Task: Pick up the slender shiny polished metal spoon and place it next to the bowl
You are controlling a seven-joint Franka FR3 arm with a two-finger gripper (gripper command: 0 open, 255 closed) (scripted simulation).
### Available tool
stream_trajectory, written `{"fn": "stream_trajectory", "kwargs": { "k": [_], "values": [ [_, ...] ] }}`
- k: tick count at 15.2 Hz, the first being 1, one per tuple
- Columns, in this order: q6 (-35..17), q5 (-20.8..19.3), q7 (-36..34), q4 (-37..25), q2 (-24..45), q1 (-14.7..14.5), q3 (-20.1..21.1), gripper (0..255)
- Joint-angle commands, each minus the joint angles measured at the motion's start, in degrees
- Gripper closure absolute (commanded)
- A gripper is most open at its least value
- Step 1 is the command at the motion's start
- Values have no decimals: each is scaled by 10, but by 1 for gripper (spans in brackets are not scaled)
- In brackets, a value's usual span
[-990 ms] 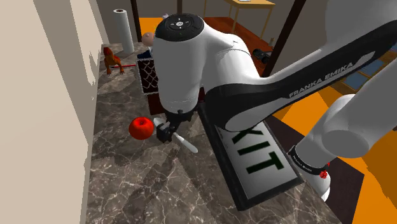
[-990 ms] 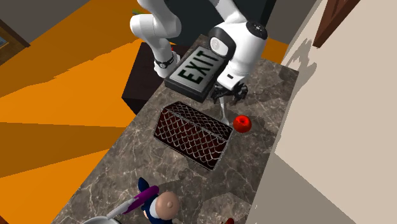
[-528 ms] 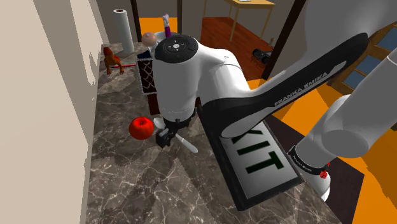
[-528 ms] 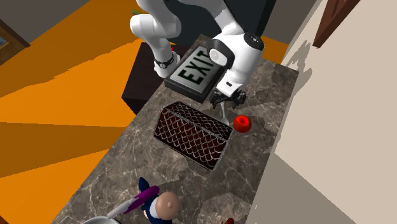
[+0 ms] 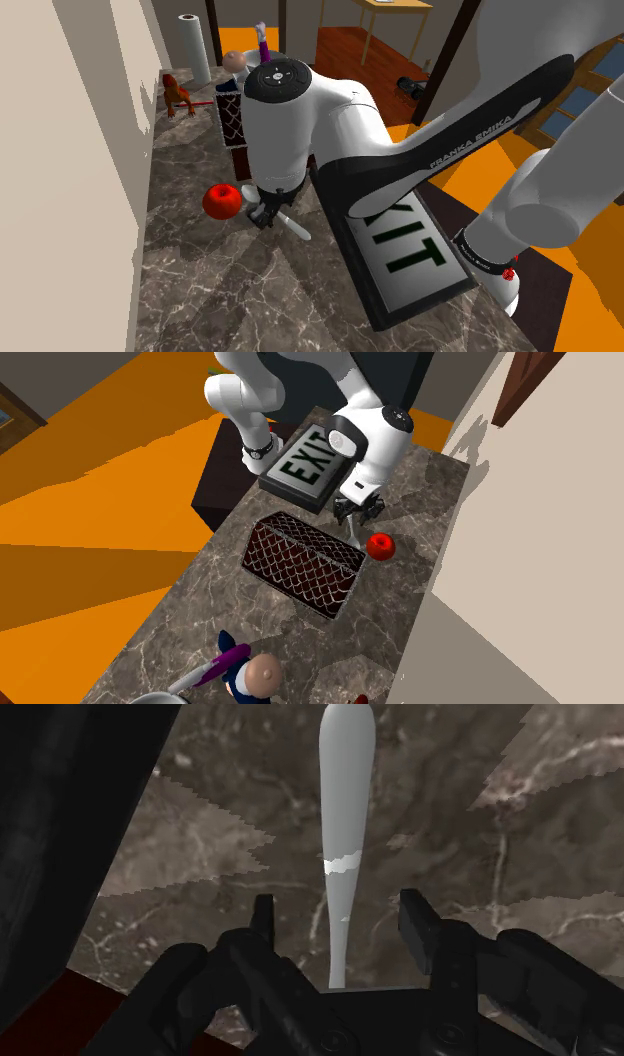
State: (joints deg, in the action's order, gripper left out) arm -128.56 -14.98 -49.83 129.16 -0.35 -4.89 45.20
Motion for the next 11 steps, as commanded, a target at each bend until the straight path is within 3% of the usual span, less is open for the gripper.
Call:
{"fn": "stream_trajectory", "kwargs": {
  "k": [1, 11],
  "values": [
    [0, 0, 0, 0, 0, 0, 0, 255],
    [13, 13, 12, -6, -12, 0, -1, 255]
  ]
}}
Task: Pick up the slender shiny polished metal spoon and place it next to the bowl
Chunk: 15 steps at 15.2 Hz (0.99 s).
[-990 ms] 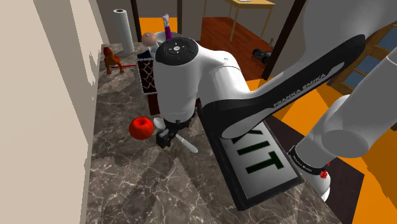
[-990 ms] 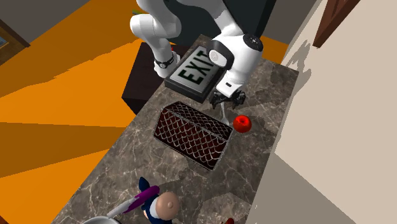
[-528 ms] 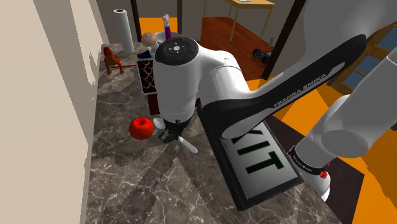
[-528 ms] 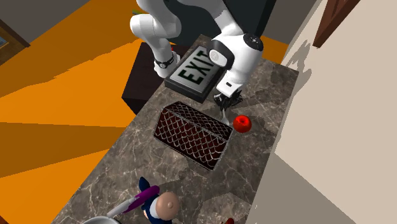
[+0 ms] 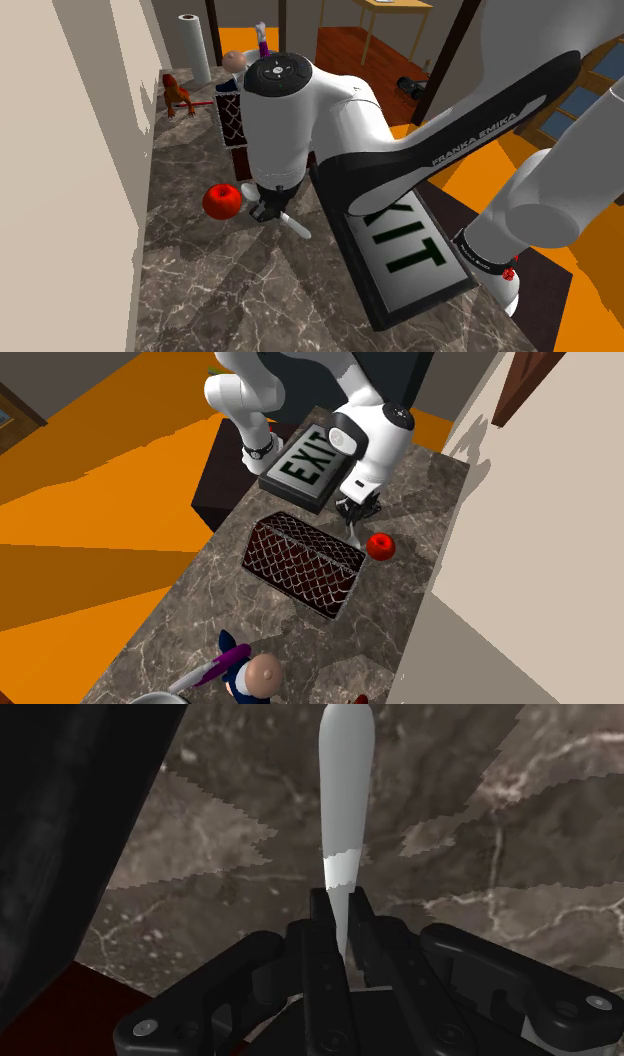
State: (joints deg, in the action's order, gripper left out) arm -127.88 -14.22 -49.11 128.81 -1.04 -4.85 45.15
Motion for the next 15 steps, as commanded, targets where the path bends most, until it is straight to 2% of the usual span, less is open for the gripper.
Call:
{"fn": "stream_trajectory", "kwargs": {
  "k": [1, 15],
  "values": [
    [12, 12, 10, -6, -11, 0, 0, 255],
    [110, 73, 69, -67, -72, -4, -15, 255]
  ]
}}
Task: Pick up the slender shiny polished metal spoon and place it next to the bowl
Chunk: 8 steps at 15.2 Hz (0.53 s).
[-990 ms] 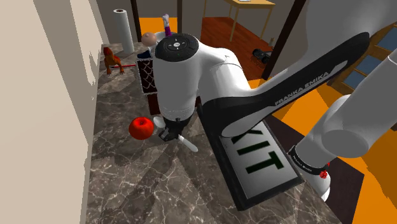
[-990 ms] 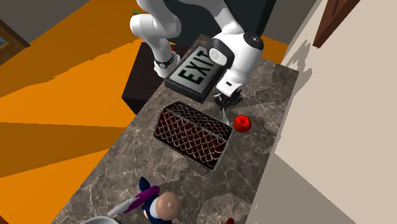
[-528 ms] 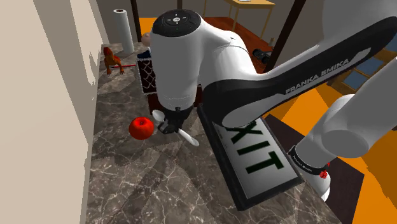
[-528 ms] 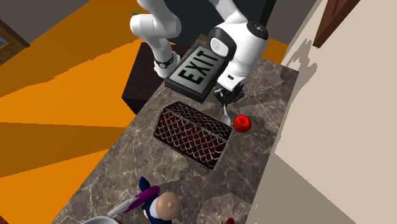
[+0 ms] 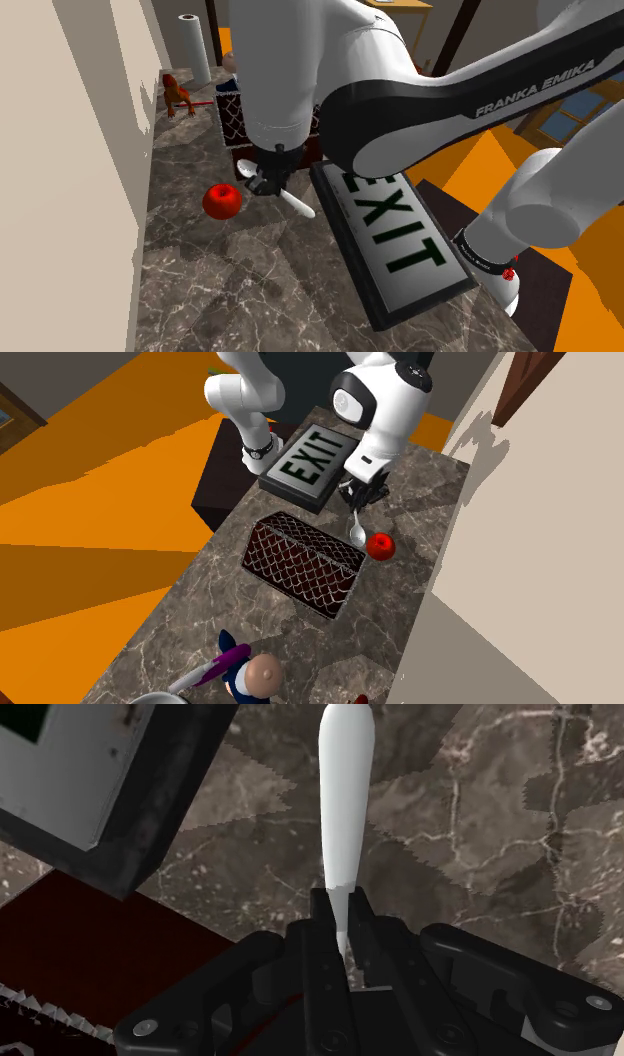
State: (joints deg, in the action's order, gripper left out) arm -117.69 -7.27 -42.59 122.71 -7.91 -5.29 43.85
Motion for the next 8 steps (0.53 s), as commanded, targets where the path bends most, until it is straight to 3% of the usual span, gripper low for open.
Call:
{"fn": "stream_trajectory", "kwargs": {
  "k": [1, 8],
  "values": [
    [15, 6, 7, -11, -6, 0, -3, 255],
    [67, 19, 25, -52, -23, -1, -10, 255]
  ]
}}
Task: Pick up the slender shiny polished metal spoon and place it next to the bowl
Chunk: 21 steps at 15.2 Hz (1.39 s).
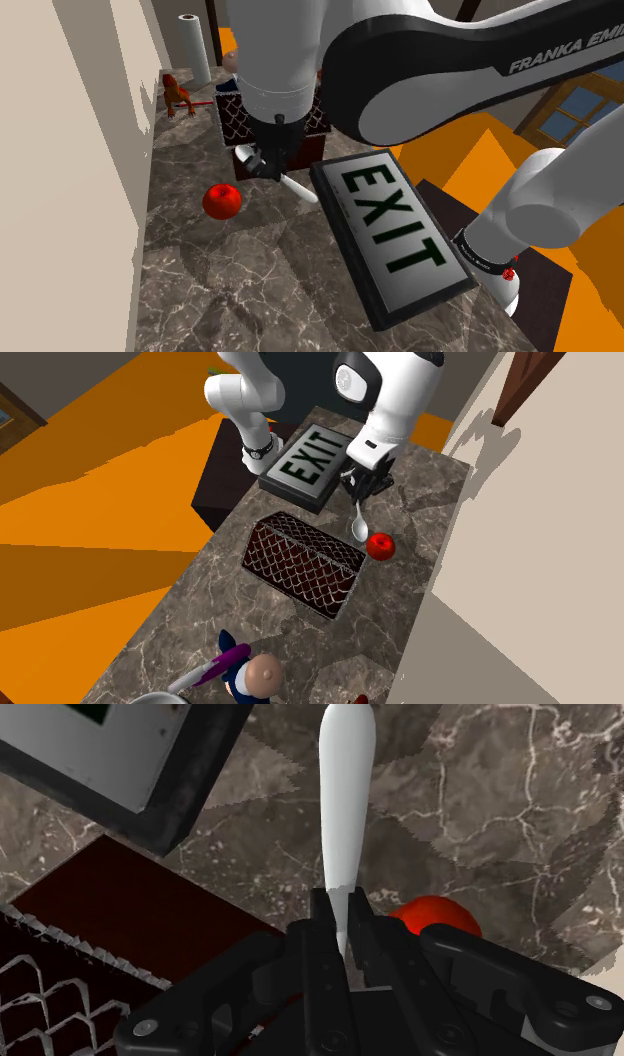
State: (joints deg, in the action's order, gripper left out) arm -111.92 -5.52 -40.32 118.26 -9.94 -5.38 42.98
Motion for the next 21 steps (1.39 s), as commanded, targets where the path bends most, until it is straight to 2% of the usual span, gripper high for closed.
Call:
{"fn": "stream_trajectory", "kwargs": {
  "k": [1, 5, 13, 21],
  "values": [
    [16, 3, 5, -14, -4, 0, -2, 255],
    [39, 7, 11, -34, -8, 0, -5, 255],
    [9, 6, 124, -10, -19, 41, -79, 255],
    [-14, -14, 219, -27, 13, 88, -139, 255]
  ]
}}
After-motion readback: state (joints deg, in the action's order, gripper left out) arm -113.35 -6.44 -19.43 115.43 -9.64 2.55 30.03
